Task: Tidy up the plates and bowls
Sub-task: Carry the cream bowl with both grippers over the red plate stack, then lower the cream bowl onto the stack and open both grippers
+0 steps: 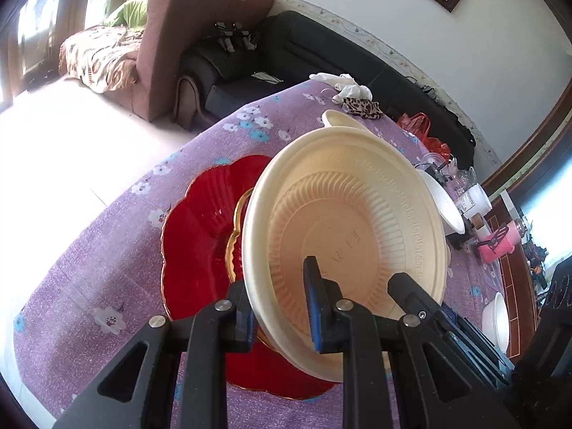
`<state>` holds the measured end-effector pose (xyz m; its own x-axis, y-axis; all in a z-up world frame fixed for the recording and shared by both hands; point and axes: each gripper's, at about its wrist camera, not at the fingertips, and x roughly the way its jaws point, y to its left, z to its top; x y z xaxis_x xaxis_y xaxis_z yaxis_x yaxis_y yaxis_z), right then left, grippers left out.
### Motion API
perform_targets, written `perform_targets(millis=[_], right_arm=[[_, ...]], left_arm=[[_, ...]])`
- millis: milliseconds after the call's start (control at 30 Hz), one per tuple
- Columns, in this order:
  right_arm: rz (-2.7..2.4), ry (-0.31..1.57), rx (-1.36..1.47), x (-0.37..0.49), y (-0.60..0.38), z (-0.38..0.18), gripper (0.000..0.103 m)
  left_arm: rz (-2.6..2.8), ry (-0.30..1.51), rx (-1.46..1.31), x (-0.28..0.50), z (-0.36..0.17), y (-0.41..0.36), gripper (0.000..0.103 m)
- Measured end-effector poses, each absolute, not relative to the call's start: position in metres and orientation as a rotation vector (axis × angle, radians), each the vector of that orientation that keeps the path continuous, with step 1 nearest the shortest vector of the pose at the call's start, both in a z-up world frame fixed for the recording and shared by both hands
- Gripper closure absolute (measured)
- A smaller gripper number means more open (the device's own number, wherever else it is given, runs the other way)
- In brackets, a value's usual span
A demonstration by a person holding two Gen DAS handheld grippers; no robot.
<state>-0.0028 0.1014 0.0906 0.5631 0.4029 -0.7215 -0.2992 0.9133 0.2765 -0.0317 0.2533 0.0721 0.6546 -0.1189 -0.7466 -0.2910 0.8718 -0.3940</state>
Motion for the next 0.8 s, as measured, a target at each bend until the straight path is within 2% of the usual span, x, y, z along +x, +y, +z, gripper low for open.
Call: perform_targets(millis=[233,300,367,533,667,800], right_arm=[[0.403,0.887,0.131,0.003,0.103,0.089,0.080],[0.405,0.886,0.137,0.004,0.102,0.088,0.079],[0.407,0.888,0.150,0.001,0.101,0.087,0.079],[0.395,0.870,0.158,0.000,0.098,0.086,0.076],[0.382,0.843,0.159,-0.002,0.092,0.090,0.071],[0.369,0.806,0.158,-0.007,0.085,0.097,0.069]], left_arm=[[0.086,0.872,-0.521,-0.025,0.068,0.253,0.079],[0.077,0.876,-0.521,-0.024,0.068,0.252,0.070],[0.073,0.874,-0.514,-0.023,0.069,0.249,0.065],[0.082,0.851,-0.490,-0.026,0.075,0.244,0.057],[0.084,0.802,-0.493,-0.035,0.087,0.245,0.038],[0.083,0.735,-0.483,-0.048,0.103,0.243,0.035]])
